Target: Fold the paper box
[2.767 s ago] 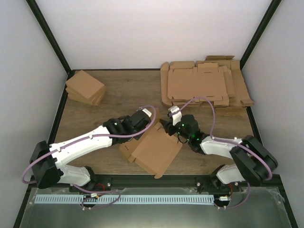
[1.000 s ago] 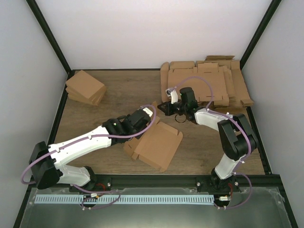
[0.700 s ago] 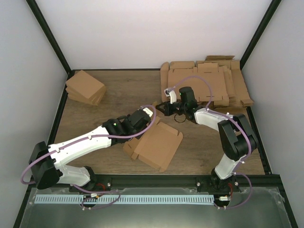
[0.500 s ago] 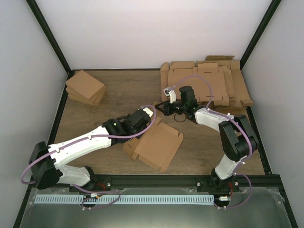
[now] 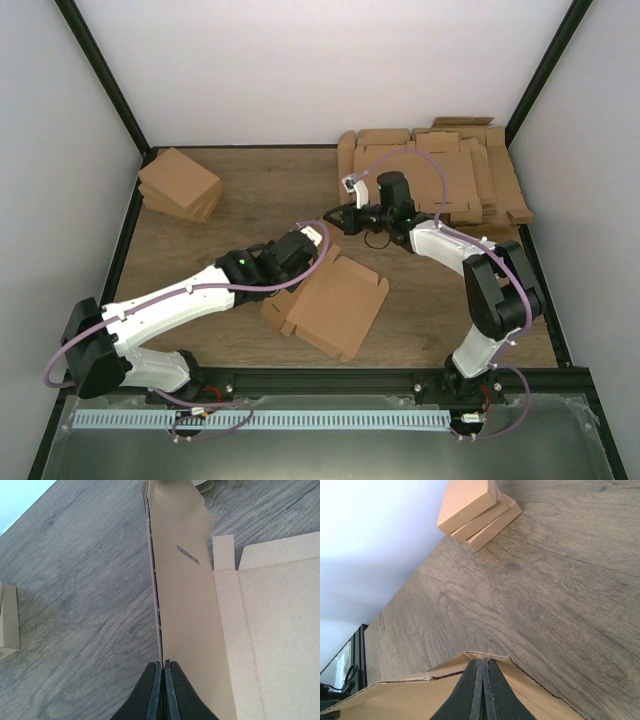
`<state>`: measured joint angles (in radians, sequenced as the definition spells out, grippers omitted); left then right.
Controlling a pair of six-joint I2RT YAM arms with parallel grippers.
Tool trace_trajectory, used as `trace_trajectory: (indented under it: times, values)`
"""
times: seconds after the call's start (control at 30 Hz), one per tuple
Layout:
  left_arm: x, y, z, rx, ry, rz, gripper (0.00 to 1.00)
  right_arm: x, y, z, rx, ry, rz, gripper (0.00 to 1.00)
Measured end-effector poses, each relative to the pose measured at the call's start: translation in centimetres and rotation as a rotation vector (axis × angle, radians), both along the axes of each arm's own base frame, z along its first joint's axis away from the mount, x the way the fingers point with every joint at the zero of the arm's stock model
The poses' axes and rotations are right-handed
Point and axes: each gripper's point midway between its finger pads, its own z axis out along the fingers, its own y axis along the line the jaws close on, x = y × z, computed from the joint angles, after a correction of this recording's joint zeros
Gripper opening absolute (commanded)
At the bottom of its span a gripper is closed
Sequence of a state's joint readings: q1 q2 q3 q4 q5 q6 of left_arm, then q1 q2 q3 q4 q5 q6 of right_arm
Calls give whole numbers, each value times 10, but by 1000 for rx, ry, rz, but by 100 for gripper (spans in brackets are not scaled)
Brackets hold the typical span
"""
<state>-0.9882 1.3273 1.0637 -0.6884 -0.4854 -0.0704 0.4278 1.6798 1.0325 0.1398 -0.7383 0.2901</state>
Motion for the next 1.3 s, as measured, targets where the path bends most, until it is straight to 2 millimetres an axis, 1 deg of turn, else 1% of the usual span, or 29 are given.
trace_trajectory:
  times: [0.07,0.33,0.53,0.7,0.93,1.07,1.3]
  values:
    - [0,0,0,0,-1,0,4,1,0,1,0,-2,-1,4]
    - [-1,-2,-4,9,12,-11,4,5,0,6,13,-19,-17,3]
    - [-2,-3,-4,10,11,-13,4,1,4,11,35,-34,14,3]
    - [-1,-2,-6,21,10,-8,4,-13,2,11,23,-48,31,3]
    - [1,-3,-11,45,16,-3,4,-39,4,20,7,-84,54,3]
    - [2,-4,-10,42,14,-3,4,-46,2,16,-2,-78,51,3]
    - [2,-3,-9,46,9,1,4,-53,-4,3,-26,-54,34,3]
